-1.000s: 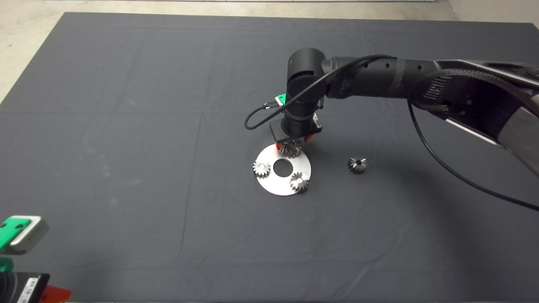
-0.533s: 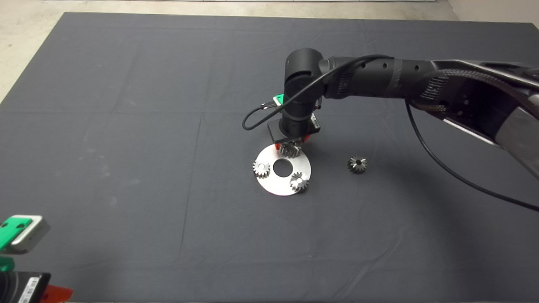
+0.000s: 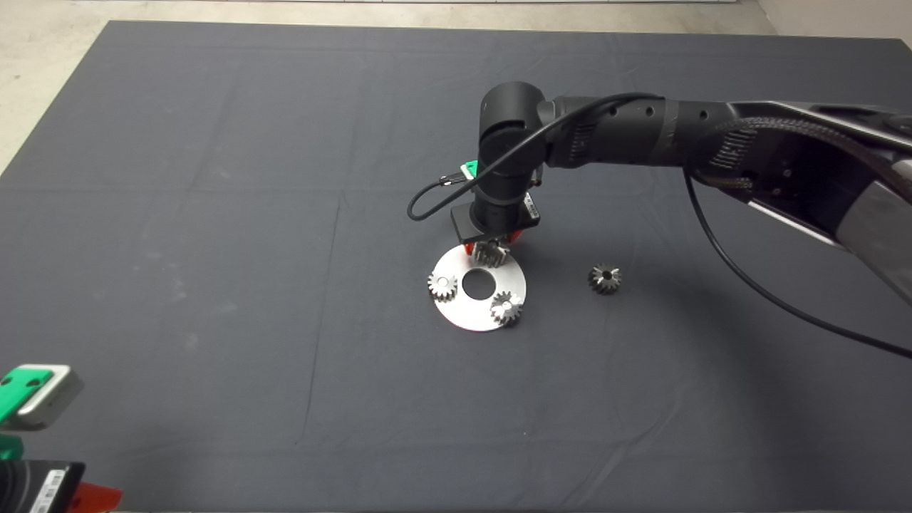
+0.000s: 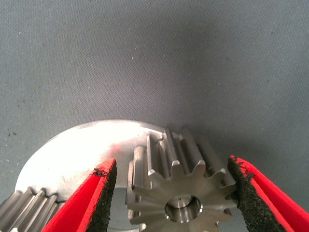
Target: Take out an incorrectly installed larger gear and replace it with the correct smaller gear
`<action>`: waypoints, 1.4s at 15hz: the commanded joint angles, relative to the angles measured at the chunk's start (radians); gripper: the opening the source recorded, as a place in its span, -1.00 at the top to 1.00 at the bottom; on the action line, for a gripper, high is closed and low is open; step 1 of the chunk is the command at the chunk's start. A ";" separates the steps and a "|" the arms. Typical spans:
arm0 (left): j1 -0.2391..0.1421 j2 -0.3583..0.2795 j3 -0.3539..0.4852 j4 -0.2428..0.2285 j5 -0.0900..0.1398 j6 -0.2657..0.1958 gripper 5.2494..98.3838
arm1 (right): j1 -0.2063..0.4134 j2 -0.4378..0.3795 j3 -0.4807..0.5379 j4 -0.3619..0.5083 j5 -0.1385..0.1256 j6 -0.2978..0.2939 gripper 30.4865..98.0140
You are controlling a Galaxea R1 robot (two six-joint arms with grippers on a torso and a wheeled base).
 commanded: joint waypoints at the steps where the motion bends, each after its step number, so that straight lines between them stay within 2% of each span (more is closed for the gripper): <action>1: -0.004 -0.009 0.012 -0.009 0.006 -0.003 -0.17 | 0.032 0.004 0.006 0.031 -0.107 0.013 0.15; 2: -0.004 -0.009 0.012 -0.008 0.006 -0.003 -0.17 | 0.032 0.004 0.005 0.031 -0.107 0.013 0.25; 4: -0.004 -0.009 0.012 -0.008 0.007 -0.003 -0.17 | 0.032 0.004 0.005 0.031 -0.107 0.015 0.27; 5: -0.004 -0.009 0.012 -0.008 0.008 -0.004 -0.17 | 0.032 0.005 0.005 0.031 -0.107 0.015 0.35; 11: -0.004 -0.003 0.010 -0.010 0.008 -0.003 -0.17 | 0.042 0.004 0.009 0.031 -0.107 0.013 0.40; 15: -0.004 -0.003 0.007 -0.008 0.009 -0.003 -0.17 | 0.090 0.004 0.012 0.045 -0.108 0.015 0.45; 19: -0.004 0.001 0.004 -0.008 0.006 -0.009 -0.17 | 0.190 0.005 0.020 0.149 -0.107 0.015 0.49; 21: -0.004 0.002 0.004 -0.008 0.000 -0.009 -0.17 | 0.196 0.002 0.022 0.153 -0.108 0.015 0.52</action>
